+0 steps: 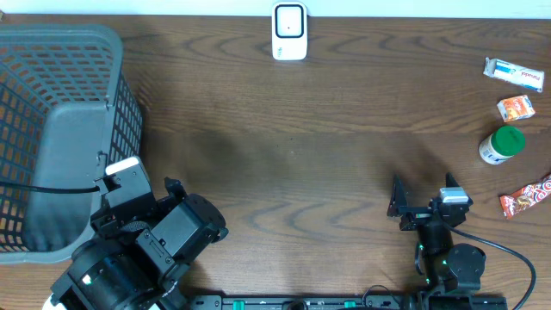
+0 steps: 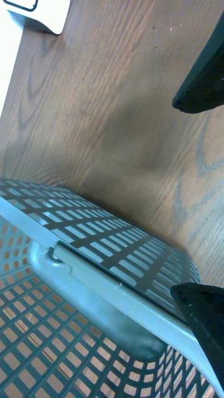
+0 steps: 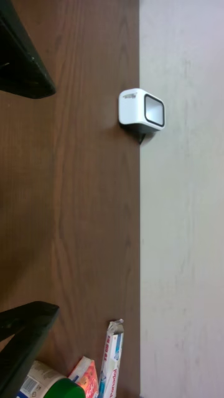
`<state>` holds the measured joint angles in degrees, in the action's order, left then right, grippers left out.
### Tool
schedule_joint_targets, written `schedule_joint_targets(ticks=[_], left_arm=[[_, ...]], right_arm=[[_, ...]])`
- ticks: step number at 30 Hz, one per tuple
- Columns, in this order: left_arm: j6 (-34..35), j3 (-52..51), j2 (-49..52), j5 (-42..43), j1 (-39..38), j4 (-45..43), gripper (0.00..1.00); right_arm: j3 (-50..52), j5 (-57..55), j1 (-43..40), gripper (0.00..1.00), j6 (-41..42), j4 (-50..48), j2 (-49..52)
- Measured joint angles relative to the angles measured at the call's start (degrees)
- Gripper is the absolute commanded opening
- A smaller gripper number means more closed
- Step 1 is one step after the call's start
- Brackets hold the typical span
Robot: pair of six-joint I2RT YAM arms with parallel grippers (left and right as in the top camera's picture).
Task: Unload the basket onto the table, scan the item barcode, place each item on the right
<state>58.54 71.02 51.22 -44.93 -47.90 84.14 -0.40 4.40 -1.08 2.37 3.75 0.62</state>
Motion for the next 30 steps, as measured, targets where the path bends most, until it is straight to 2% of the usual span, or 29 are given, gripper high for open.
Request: schedule_joint_targets(ticks=[4, 7, 14, 18, 30], left_arm=[[0.0, 0.0, 0.0, 0.0, 0.4, -0.1, 0.85], [0.0, 0.0, -0.3, 0.4, 3.6, -2.6, 0.85], [0.2, -1.5, -4.3, 3.8, 17.3, -18.7, 0.85], [-0.1, -6.5, -10.4, 5.2, 24.2, -28.8, 0.85], [-1.8, -29.7, -33.9, 8.0, 36.0, -54.2, 0.85]], right_arm=[[0.0, 0.0, 0.0, 0.99, 0.0, 0.0, 0.0], [0.0, 0.0, 0.0, 0.99, 0.0, 0.0, 0.0], [0.0, -0.2, 0.0, 0.99, 0.0, 0.0, 0.0], [0.0, -0.2, 0.0, 0.99, 0.0, 0.0, 0.0], [0.0, -0.2, 0.0, 0.99, 0.0, 0.1, 0.0]])
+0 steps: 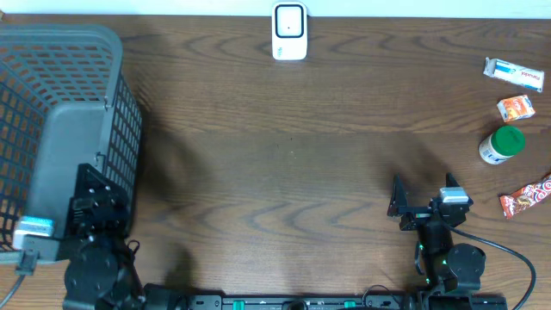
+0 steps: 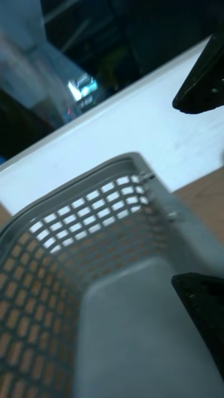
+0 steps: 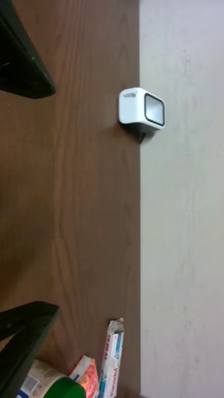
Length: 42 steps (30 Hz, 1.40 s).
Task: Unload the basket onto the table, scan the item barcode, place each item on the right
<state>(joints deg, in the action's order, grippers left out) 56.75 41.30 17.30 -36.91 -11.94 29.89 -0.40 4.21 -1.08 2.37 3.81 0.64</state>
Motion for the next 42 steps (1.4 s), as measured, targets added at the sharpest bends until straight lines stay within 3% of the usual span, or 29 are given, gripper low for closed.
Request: schedule_joint_targets(ticks=[7, 10, 14, 25, 37, 42], left_arm=[[3.0, -7.0, -8.5, 11.5, 2.6, -3.0, 0.85], [3.3, -12.5, -9.5, 12.1, 3.6, 0.1, 0.85], [-2.3, -17.4, -11.9, 11.3, 4.0, -2.5, 0.85], [-22.9, -30.9, -17.0, 14.7, 4.3, -22.9, 0.85], [-29.8, -37.3, -17.0, 20.5, 4.7, -38.3, 0.85], [-35.4, -37.3, -17.0, 26.0, 4.7, -39.0, 0.85]], right_arm=[[0.0, 0.0, 0.0, 0.99, 0.0, 0.0, 0.0], [0.0, 0.0, 0.0, 0.99, 0.0, 0.0, 0.0], [0.0, 0.0, 0.0, 0.99, 0.0, 0.0, 0.0], [0.0, -0.1, 0.0, 0.99, 0.0, 0.0, 0.0], [0.0, -0.1, 0.0, 0.99, 0.0, 0.0, 0.0], [0.0, -0.1, 0.0, 0.99, 0.0, 0.0, 0.0]])
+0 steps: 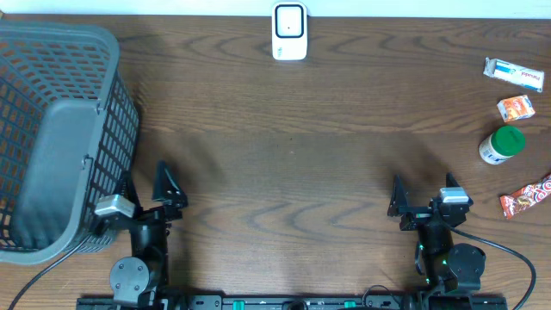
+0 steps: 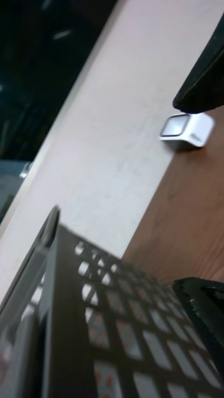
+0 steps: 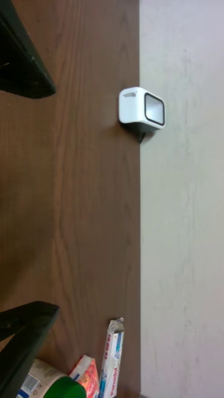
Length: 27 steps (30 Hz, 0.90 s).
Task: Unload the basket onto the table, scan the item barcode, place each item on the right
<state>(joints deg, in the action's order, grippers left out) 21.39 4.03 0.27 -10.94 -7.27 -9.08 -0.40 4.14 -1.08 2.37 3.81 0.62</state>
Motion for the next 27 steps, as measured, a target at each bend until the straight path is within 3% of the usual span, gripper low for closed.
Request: schedule_joint_targets(ticks=[10, 27], left_arm=[[-10.2, 0.0, 0.0, 3.2, 0.0, 11.2, 0.85], [-13.7, -2.2, 0.2, 5.0, 1.2, 11.5, 0.86]], right_arm=[[0.0, 0.0, 0.0, 0.99, 0.0, 0.0, 0.0], [0.0, -0.1, 0.0, 0.99, 0.0, 0.0, 0.0]])
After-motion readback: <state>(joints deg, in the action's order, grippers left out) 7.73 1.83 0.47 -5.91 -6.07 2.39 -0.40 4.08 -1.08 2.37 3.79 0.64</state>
